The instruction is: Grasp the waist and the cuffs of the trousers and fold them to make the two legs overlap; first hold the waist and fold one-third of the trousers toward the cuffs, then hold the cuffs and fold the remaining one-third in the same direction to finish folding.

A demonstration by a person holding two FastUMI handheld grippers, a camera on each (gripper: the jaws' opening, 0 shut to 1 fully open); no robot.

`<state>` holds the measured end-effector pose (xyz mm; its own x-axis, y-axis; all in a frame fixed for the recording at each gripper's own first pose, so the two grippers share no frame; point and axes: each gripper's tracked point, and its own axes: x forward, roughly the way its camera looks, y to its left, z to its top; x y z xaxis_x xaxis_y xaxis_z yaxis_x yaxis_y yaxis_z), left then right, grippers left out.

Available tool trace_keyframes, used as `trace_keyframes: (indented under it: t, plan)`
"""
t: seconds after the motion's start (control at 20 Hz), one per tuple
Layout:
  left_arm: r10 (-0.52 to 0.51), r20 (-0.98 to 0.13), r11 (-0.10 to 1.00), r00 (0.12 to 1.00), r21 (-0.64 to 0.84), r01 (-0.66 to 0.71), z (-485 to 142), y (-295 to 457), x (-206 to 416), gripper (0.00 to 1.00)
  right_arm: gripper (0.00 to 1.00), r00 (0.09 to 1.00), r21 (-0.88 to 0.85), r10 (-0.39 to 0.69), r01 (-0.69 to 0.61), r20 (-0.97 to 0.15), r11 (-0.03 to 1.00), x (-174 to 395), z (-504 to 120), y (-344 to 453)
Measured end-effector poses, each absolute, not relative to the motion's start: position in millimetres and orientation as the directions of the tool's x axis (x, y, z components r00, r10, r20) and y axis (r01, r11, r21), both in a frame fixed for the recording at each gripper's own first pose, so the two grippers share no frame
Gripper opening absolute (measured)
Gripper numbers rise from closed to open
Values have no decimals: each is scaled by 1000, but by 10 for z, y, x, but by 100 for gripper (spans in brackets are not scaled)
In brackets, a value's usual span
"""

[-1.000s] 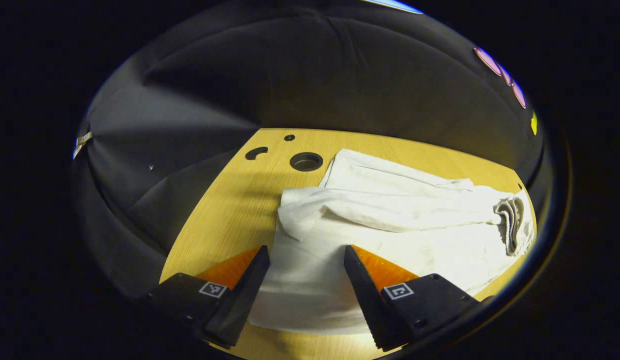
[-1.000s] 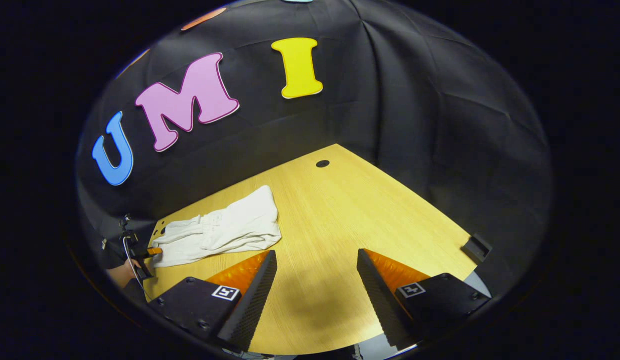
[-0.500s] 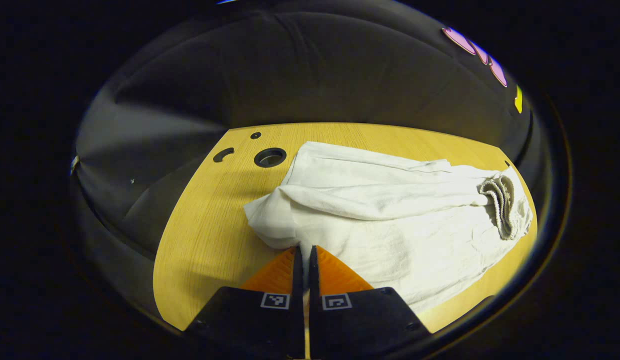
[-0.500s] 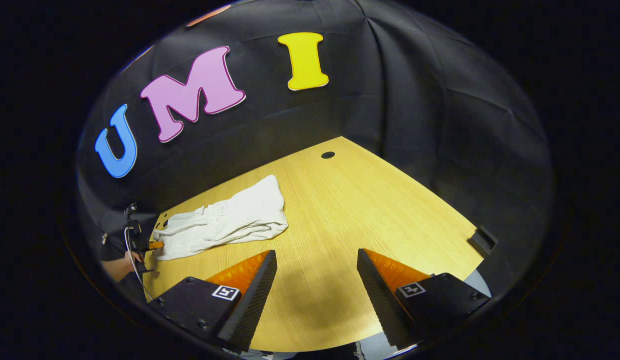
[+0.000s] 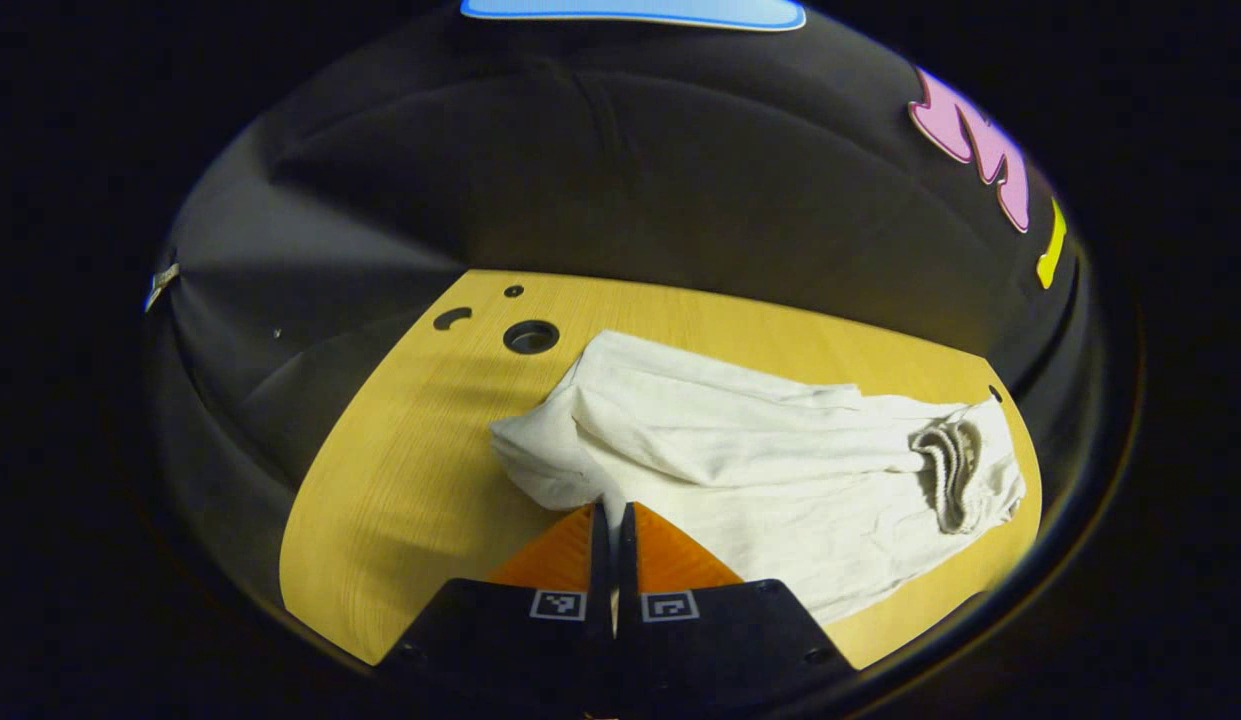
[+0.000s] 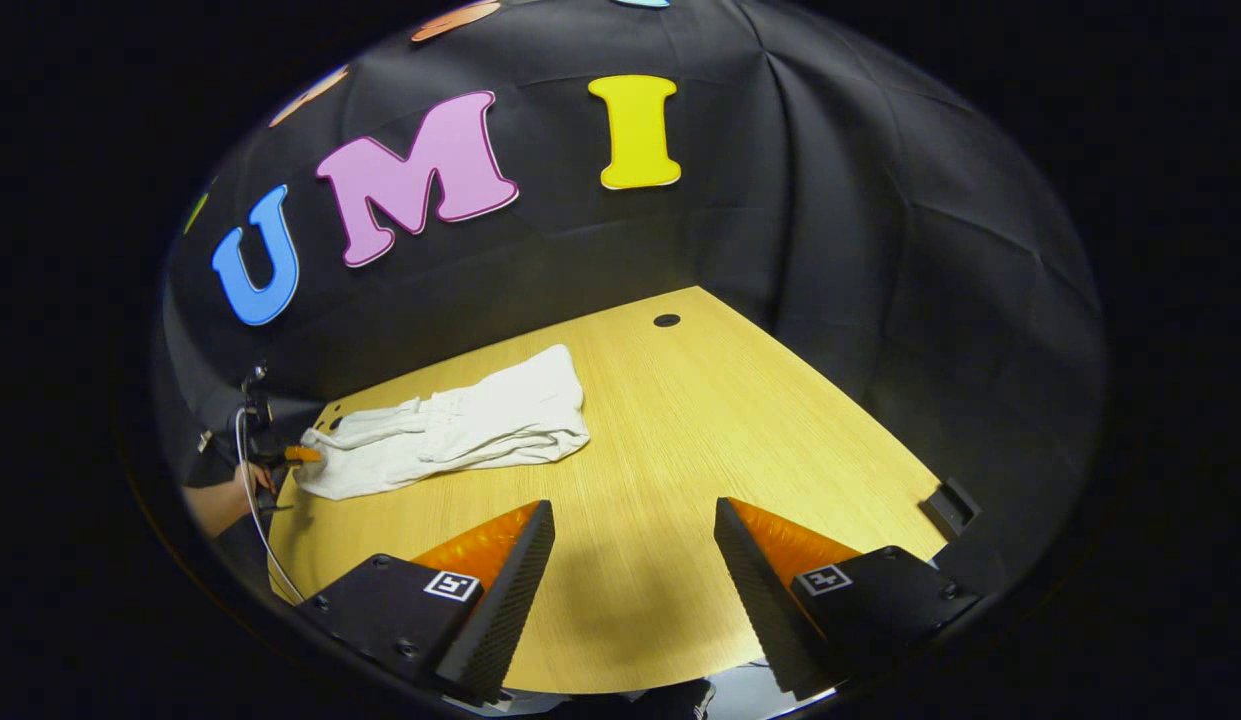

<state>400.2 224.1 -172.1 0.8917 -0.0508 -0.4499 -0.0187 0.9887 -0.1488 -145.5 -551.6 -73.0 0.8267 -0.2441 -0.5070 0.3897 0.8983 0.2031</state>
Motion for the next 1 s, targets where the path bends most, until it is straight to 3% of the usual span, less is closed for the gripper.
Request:
trace_keyframes:
  t: [0.25, 0.6, 0.7, 0.75, 1.0]
  plan:
    - [-55, -389, 972, 919, -230, -39, -1228, 1985, 3868, 6, 98, 851, 260, -159, 323, -501, 910, -1314, -754, -5595]
    - [-59, -313, 976, 948, -215, -11, -536, 1236, 3713, 6, 98, 882, 254, -55, 194, -468, 948, -1264, -756, -5824]
    - [-80, -290, 977, 954, -213, 17, -309, 912, 3716, 1, 98, 885, 265, -37, 178, -464, 948, -1265, -788, -5895]
    - [-94, -278, 978, 956, -207, 36, -190, 743, 3720, 6, 98, 886, 271, -31, 175, -462, 947, -1252, -795, -5943]
    - [-186, -233, 973, 955, -175, 147, 259, -274, 3745, 6, 98, 907, 305, -34, 175, -419, 936, -1138, -722, -6228]
